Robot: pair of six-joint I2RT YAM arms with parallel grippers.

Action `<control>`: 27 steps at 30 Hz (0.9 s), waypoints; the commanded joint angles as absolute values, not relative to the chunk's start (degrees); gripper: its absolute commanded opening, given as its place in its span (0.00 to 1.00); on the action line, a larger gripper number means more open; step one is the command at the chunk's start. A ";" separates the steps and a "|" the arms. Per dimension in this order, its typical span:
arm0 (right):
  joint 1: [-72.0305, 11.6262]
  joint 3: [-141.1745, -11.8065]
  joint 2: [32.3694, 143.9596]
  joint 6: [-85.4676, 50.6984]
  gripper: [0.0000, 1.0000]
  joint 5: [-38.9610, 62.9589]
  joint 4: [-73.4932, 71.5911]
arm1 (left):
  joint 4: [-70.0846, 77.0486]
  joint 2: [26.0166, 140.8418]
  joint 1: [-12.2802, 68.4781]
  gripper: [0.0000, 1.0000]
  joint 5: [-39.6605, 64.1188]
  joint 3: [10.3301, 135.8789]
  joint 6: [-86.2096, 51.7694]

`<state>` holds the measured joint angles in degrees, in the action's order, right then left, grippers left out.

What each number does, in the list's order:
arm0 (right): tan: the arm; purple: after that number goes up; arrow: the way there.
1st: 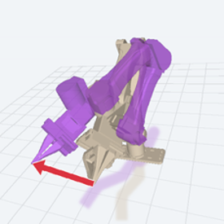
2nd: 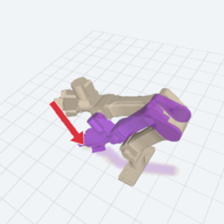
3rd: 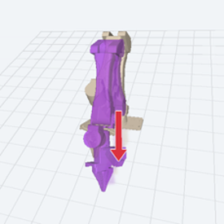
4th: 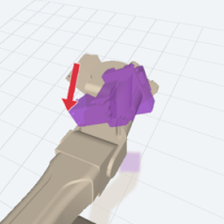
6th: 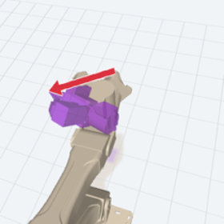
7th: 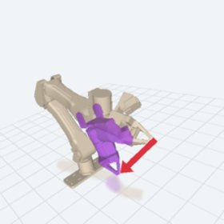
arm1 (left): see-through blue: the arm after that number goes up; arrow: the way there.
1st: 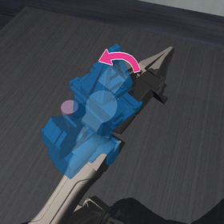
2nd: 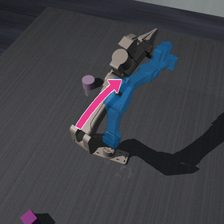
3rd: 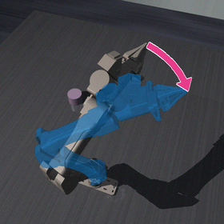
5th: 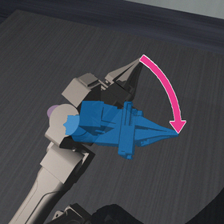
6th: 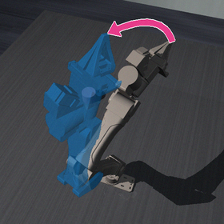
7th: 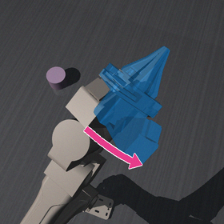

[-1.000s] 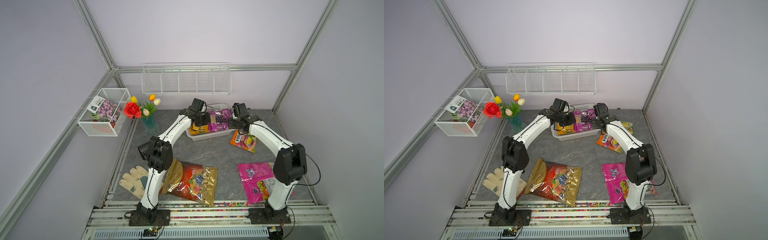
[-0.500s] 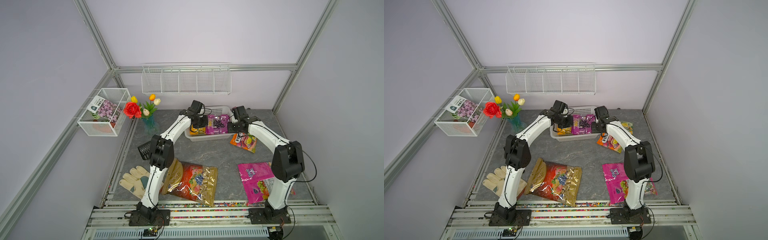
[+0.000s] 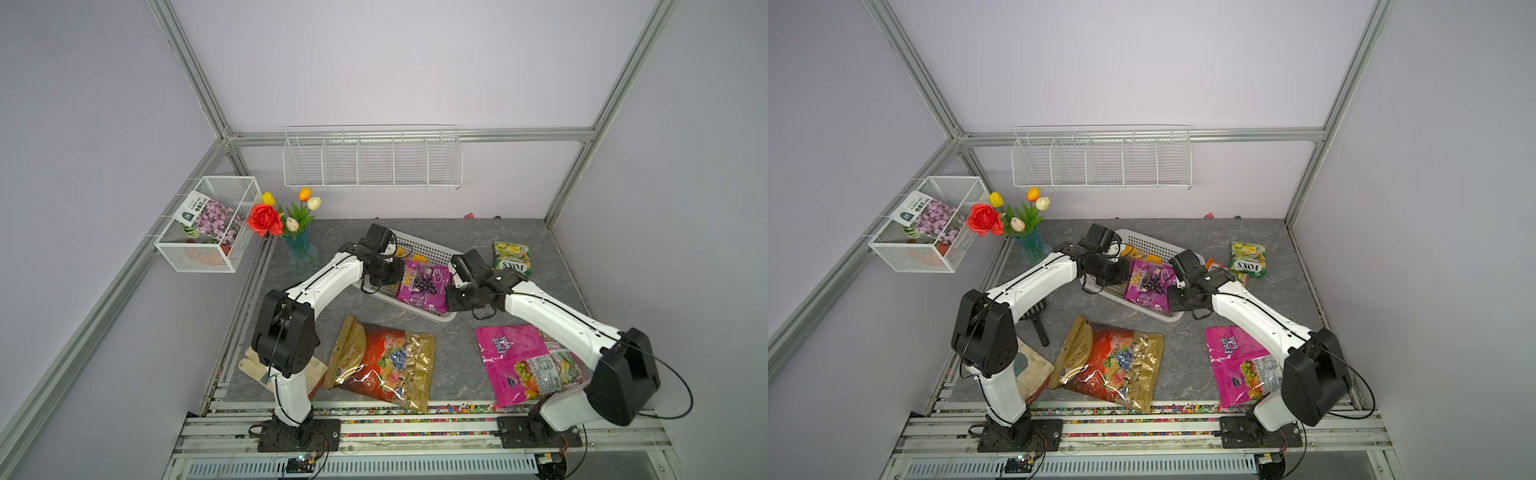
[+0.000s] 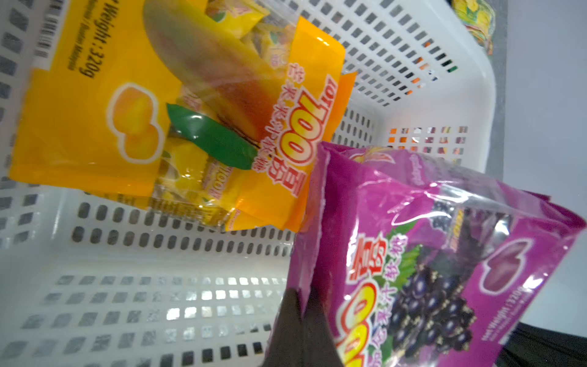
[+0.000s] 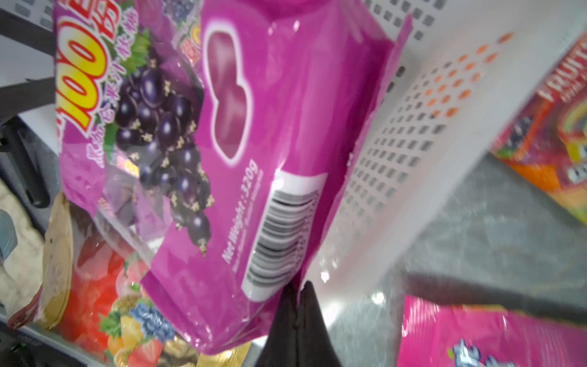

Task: Put the candies in the basket
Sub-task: Move the basket to the center of the board.

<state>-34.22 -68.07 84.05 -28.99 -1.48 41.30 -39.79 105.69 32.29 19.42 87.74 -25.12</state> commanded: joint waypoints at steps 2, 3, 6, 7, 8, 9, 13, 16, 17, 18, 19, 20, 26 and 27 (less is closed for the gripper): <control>-33.83 -66.81 78.13 -33.26 0.00 -7.07 41.50 | -38.40 105.01 33.54 0.00 21.05 92.56 -23.66; -33.79 -67.19 77.65 -33.15 0.00 -7.52 41.81 | -39.24 106.22 33.87 0.00 20.96 94.52 -23.30; -33.84 -68.87 77.87 -33.29 0.00 -8.70 43.69 | -41.63 110.35 34.70 0.00 21.46 100.98 -22.29; -33.84 -69.20 78.27 -33.98 0.00 -9.75 44.40 | -42.36 112.13 34.80 0.00 21.53 103.51 -22.03; -33.83 -69.42 78.52 -34.64 0.00 -10.91 44.85 | -42.89 113.76 34.89 0.00 21.39 105.55 -21.74; -33.71 -69.65 79.01 -35.12 0.00 -11.85 45.11 | -43.52 115.82 34.89 0.00 21.44 108.41 -21.36; -33.61 -71.27 81.51 -36.72 0.00 -13.96 45.88 | -48.67 124.85 34.89 0.00 21.44 120.91 -19.64; -33.53 -74.52 83.80 -39.09 0.00 -15.55 49.44 | -52.46 130.15 34.91 0.00 22.42 127.61 -19.37; -33.47 -75.27 84.28 -39.40 0.00 -15.62 50.18 | -52.59 130.97 34.89 0.00 22.65 128.23 -19.32; -33.54 -75.71 84.65 -39.94 0.00 -15.35 50.52 | -52.49 131.58 34.89 0.00 22.75 128.41 -19.09; -33.52 -75.73 84.89 -40.32 0.00 -14.68 50.34 | -52.61 132.09 34.89 0.00 22.57 128.53 -18.79; -33.49 -75.60 85.04 -40.52 0.00 -13.31 49.48 | -53.31 132.60 34.89 0.00 22.13 129.05 -18.50; -33.49 -75.21 86.79 -41.54 0.00 -6.92 46.19 | -55.94 134.33 34.76 0.00 20.46 130.84 -16.64; -33.52 -75.24 87.15 -41.57 0.00 -6.88 45.91 | -56.07 134.56 34.72 0.00 20.31 130.95 -16.45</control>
<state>-33.61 -74.17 86.37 -40.27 -9.32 46.46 -56.07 134.21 35.22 21.61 128.22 -18.31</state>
